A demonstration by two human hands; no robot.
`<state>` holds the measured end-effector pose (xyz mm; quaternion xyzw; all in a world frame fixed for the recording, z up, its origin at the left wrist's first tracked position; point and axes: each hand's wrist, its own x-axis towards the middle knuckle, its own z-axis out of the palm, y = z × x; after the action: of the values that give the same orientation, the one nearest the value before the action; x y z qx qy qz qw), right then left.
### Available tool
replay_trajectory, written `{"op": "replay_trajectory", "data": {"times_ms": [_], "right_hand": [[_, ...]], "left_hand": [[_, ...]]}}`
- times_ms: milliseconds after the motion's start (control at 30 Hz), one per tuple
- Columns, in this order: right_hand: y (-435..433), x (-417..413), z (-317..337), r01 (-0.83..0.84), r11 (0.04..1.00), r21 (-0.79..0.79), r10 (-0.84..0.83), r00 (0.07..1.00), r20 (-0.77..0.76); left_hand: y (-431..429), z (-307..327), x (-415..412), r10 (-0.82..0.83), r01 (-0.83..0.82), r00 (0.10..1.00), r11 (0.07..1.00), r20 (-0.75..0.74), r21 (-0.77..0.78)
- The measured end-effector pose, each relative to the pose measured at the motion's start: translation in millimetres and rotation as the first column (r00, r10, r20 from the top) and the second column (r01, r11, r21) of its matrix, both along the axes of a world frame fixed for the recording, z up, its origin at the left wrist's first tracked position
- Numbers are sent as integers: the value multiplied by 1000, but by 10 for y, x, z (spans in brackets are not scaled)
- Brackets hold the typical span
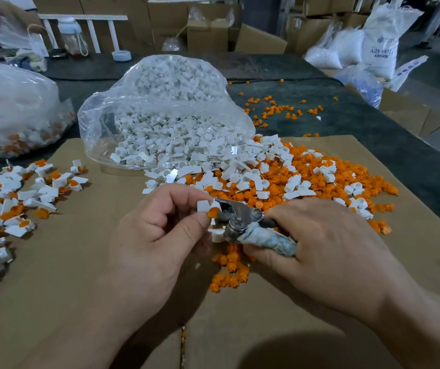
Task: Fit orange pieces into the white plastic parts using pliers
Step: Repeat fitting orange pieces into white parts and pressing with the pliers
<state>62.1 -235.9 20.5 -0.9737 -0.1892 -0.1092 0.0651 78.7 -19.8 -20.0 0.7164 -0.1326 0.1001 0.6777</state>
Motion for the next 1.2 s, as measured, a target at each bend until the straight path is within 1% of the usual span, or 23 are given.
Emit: {"op": "replay_trajectory", "data": {"times_ms": [67,133,200,300,400,433,467,533,567,667,733,867,900,933,1000,1033,1133,1200], "right_hand": [[-23,44,-7,25,999,-49,-25,1000,-3],[-57,84,-24,66,991,-113,-67,998,-9],[-88,113,-43,103,982,-159,-106,994,-10],[-75,132,-58,130,974,-183,-138,990,-34],[-43,138,-28,117,977,-178,-127,991,-45],[-34,132,-4,107,983,-150,-111,994,-21],[-22,117,19,84,992,-89,-83,996,20],[30,61,48,-5,999,53,-1,994,111],[78,27,52,-53,995,81,43,991,128],[244,-33,29,-148,989,29,145,985,89],[281,-38,12,-156,988,9,156,985,68],[241,-46,17,-156,988,7,155,985,77],[236,-53,20,-167,986,10,165,983,80],[236,-56,28,-175,985,12,173,982,80],[226,-57,45,-190,982,5,189,979,79],[216,-56,52,-201,979,-6,201,976,85],[201,-58,68,-246,967,-65,250,966,68],[195,-67,77,-248,967,-50,250,967,37]], "left_hand": [[0,6,15,73,-73,995,997,-63,8],[8,17,16,101,-101,987,995,-127,7],[-13,34,-9,75,-69,978,997,-197,38],[-74,39,-70,43,-9,958,993,-285,120],[-119,68,-97,67,-17,943,988,-326,155],[-124,78,-101,81,-25,941,985,-329,169],[-126,91,-106,92,-31,939,982,-331,186],[-129,114,-124,93,-27,942,979,-322,204],[-134,123,-135,85,-20,947,979,-311,204],[-146,119,-153,67,-3,959,974,-275,226],[-148,119,-161,48,15,969,968,-242,249],[-121,152,-179,18,39,979,960,-202,276],[-114,148,-171,12,40,981,964,-196,262],[-106,135,-157,-6,51,979,975,-204,215],[-94,104,-128,-89,106,962,993,-259,54],[-84,93,-117,-138,147,950,989,-280,10],[-50,99,-108,-260,272,910,962,-323,-7],[-34,104,-108,-303,307,888,951,-346,-43]]}}
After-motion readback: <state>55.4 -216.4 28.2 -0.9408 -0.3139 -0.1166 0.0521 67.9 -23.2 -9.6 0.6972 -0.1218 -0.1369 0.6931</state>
